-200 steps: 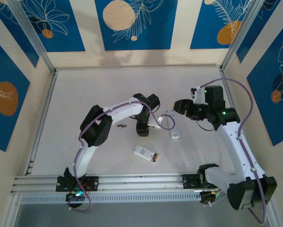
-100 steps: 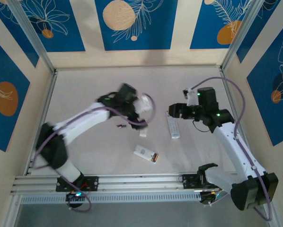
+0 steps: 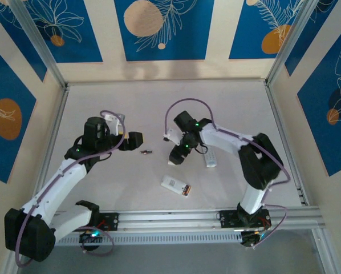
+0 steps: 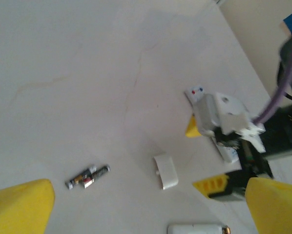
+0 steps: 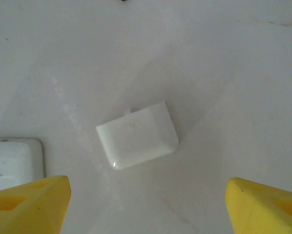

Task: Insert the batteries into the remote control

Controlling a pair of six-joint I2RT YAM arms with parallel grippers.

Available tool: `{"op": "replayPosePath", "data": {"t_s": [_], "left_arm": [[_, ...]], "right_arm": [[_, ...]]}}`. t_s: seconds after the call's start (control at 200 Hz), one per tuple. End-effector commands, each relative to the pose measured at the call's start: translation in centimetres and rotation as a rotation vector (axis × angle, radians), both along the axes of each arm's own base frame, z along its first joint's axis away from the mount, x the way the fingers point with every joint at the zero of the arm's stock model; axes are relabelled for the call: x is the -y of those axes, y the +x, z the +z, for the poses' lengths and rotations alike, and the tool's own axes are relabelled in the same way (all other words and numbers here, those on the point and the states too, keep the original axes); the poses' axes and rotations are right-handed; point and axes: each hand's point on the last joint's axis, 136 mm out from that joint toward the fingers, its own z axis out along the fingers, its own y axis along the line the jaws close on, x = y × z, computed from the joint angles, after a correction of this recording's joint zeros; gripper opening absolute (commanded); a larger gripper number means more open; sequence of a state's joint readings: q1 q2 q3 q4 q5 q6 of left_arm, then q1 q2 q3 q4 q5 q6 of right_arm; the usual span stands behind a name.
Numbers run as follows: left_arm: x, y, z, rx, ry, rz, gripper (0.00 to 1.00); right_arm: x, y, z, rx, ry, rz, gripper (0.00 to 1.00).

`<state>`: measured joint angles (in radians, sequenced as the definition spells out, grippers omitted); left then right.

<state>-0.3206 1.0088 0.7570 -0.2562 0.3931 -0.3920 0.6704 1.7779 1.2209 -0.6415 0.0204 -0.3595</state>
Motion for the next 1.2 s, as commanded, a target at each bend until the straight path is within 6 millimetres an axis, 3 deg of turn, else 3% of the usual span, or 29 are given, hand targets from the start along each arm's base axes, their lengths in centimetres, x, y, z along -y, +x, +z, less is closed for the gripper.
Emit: {"op": "replayPosePath", "data": {"t_s": [0.0,0.175,0.425,0.62,0.805,0.89,1.02,1.11,1.195], "left_arm": [[-0.1,-0.8,0.6,-0.017,-0.041,0.007,1.0],[-0.3,-1.1,-0.2,-0.032,-0.019,0.007,1.0],[-0.3,-1.0,-0.5,-0.035,-0.016,0.008,1.0],[-0.4,-0.9,-0.8,-0.038,-0.014,0.012,1.0],[-0.5,-0.9,-0.6,-0.033,-0.012,0.019,1.0],[-0.6,-0.9,-0.6,-0.031,-0.007,0.023,1.0],[-0.5,-1.0,-0.7,-0.041,-0.014,0.023,1.0],[-0.4,-0.9,-0.8,-0.045,-0.025,0.022,1.0],[-0.4,-0.9,-1.0,-0.047,-0.033,0.029,1.0]], "right_arm": [[-0.7,-1.8,-0.9,-0.053,-0.057,0.146,0.84],[-2.2,-1.7,-2.4,-0.087,-0.04,0.182,0.85],[-1.1,-1.2,-5.5,-0.065,-0.167,0.213,0.78],[-1.0,-0.1,-5.5,0.008,-0.184,0.212,0.75],[-1.3,0.7,-5.7,0.095,-0.223,0.241,0.62],[-1.7,0.7,-4.5,0.113,-0.189,0.23,0.57],[-2.1,0.3,-0.2,0.136,-0.081,0.119,0.55],[-1.3,-1.6,2.2,0.096,-0.037,-0.019,0.54],[0.0,-4.8,2.8,0.047,-0.052,-0.12,0.54]]}}
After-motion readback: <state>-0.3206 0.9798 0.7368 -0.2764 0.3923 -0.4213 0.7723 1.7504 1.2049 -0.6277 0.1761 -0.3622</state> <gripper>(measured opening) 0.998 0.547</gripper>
